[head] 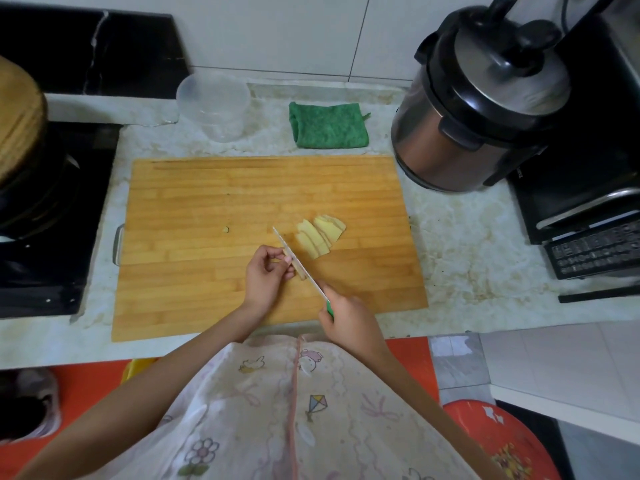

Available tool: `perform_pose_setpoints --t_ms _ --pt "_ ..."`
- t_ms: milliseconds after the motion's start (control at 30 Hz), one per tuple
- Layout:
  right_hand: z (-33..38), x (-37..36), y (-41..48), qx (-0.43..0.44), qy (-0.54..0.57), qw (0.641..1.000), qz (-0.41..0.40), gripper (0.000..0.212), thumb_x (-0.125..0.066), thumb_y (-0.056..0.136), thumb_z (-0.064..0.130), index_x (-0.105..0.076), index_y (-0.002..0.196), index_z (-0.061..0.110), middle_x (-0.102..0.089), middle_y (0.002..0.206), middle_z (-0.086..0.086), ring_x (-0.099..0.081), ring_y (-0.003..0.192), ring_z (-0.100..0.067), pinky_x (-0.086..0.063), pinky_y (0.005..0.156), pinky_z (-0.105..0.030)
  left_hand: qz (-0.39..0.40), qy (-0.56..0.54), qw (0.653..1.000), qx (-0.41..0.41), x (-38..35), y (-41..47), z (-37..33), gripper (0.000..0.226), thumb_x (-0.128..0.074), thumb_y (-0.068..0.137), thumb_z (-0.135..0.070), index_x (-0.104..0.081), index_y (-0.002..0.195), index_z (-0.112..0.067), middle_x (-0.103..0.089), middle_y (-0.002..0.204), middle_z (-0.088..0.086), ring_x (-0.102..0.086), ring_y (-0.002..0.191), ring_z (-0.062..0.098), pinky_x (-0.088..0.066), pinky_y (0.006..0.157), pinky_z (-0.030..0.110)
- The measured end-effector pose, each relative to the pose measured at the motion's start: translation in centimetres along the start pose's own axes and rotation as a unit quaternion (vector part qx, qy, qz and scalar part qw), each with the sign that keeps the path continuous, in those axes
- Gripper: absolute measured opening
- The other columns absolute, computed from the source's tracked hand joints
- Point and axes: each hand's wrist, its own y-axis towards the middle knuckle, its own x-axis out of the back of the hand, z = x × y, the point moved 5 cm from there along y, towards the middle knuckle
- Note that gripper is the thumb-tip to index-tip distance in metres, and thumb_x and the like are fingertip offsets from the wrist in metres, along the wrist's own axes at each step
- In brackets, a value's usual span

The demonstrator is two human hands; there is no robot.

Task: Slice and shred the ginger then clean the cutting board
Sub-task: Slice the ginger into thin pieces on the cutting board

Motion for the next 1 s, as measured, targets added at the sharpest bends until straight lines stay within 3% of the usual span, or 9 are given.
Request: perform_pose_setpoints --t_ms 167,300,400,700,1000 --pt "0.15 0.12 0.19 -0.006 0.007 1.000 0.001 0.051 -0.043 0.090 0.010 -0.039 0.141 0.017 -0.034 0.055 0.006 -0.041 0.058 -0.020 -0.028 0.050 -0.032 -0.005 0.008 1.000 -0.002 0.20 0.19 0.26 0.020 -0.057 0.090 0.006 -0.052 0.087 -0.013 -0.060 0.078 0.005 -0.062 0.052 0.002 -0.051 0.057 0.014" --pt "-0.32 0.10 0.33 -0.022 0.061 0.998 -0.008 0.044 -0.045 0.089 0.008 -0.050 0.132 0.009 -0.033 0.052 0.008 -0.033 0.045 -0.007 -0.023 0.043 -0.020 0.000 0.003 1.000 0.006 0.13 0.20 0.41 0.017 -0.057 0.091 0.005 -0.052 0.088 -0.012 -0.060 0.081 0.009 -0.062 0.053 0.002 -0.052 0.059 0.014" --pt "-0.58 0.18 0.37 -0.030 0.080 0.996 -0.011 0.035 -0.045 0.089 0.009 -0.054 0.123 0.007 -0.036 0.053 0.008 -0.034 0.046 -0.006 -0.023 0.043 -0.019 0.002 0.003 1.000 0.006 0.13 0.25 0.39 0.017 -0.057 0.091 0.005 -0.052 0.088 -0.011 -0.060 0.082 0.007 -0.063 0.054 0.003 -0.053 0.060 0.015" --pt "-0.59 0.10 0.58 -0.022 0.068 0.997 -0.001 0.044 -0.044 0.090 0.011 -0.049 0.134 0.011 -0.037 0.055 0.009 -0.034 0.047 -0.004 -0.023 0.043 -0.018 0.005 0.000 1.000 0.013 0.18 0.31 0.38 0.017 -0.057 0.091 0.005 -0.053 0.089 -0.011 -0.060 0.081 0.008 -0.063 0.054 0.003 -0.053 0.059 0.015" --pt "-0.49 0.15 0.73 -0.030 0.072 0.997 0.007 0.039 -0.045 0.090 0.010 -0.052 0.129 0.011 -0.038 0.056 0.009 -0.035 0.048 -0.004 -0.027 0.044 -0.020 -0.004 -0.001 1.000 0.018 0.08 0.26 0.31 0.016 -0.056 0.091 0.005 -0.054 0.088 -0.010 -0.061 0.080 0.013 -0.062 0.052 0.001 -0.051 0.058 0.013"
